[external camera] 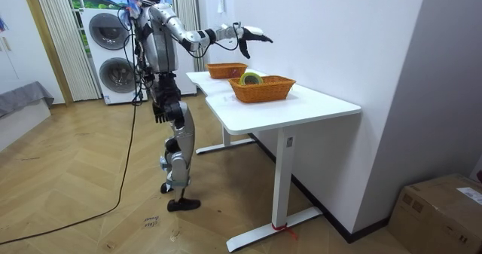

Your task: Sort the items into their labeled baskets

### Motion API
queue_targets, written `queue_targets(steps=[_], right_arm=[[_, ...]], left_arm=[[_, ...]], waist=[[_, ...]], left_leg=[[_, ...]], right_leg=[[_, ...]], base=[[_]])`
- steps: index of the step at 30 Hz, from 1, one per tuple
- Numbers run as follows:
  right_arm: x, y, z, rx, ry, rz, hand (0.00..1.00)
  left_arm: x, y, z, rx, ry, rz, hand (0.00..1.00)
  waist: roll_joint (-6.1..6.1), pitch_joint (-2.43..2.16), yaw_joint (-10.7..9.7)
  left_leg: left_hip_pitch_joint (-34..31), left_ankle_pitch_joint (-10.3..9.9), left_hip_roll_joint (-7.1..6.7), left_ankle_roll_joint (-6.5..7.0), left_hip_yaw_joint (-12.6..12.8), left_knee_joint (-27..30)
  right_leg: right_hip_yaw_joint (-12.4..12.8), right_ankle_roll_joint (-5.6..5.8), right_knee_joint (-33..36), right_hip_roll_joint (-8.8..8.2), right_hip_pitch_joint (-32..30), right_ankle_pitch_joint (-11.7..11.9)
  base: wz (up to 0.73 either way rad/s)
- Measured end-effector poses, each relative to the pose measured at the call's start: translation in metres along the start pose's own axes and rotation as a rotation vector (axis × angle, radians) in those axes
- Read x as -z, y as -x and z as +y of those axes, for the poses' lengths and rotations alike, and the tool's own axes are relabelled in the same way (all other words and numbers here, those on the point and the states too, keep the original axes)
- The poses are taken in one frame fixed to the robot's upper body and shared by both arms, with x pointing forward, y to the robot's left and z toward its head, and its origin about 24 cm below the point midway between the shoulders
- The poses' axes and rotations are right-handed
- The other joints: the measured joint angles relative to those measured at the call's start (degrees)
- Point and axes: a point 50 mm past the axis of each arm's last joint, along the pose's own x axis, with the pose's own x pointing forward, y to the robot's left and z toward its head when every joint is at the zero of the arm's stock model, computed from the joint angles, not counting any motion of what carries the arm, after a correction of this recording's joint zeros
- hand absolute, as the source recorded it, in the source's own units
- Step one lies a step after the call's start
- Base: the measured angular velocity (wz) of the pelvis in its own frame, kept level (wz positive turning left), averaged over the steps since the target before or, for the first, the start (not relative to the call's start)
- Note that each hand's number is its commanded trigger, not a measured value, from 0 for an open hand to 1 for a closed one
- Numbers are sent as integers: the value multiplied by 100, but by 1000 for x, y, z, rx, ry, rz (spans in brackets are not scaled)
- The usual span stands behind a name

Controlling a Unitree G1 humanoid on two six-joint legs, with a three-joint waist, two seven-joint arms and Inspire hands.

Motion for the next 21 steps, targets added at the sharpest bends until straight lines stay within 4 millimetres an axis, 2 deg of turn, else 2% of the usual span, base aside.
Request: queue_targets(steps=[2, 5, 12, 17, 21], right_arm=[[11, -4, 15, -65, 6, 50, 0], [21, -6, 26, -109, 6, 95, 0], [34, -7, 33, -139, 0, 145, 0], [48, -6, 40, -165, 12, 208, 0], [49, -6, 44, -181, 23, 215, 0]], left_arm=[[-3, 0, 1, -10, -8, -9, 0], [-2, 0, 1, -8, -38, -11, 0], [-1, -2, 9, -29, -48, -7, 0], [-6, -2, 9, -43, -47, -19, 0], [-10, -2, 8, -49, -52, -30, 0]], waist=[[-53, -2, 99], [-62, 0, 197], [-2, 51, 270], [10, 55, 297], [-1, 44, 300]], left_leg=[[-17, 0, -1, 0, -31, 8], [-41, -3, -2, 5, -67, 32], [-138, -6, -10, 10, -139, 103], [-340, 0, -14, 2, -140, 180], [-453, 4, -12, -1, -143, 192]], right_leg=[[-73, 0, 2, -10, 2, 0], [-102, 0, 2, -25, 1, 0], [-132, 1, -4, -39, -24, 0], [-132, -15, 7, -33, -191, 12], [-143, -22, 13, -29, -302, 17]], base=[[8], [7], [5], [0], [0]])
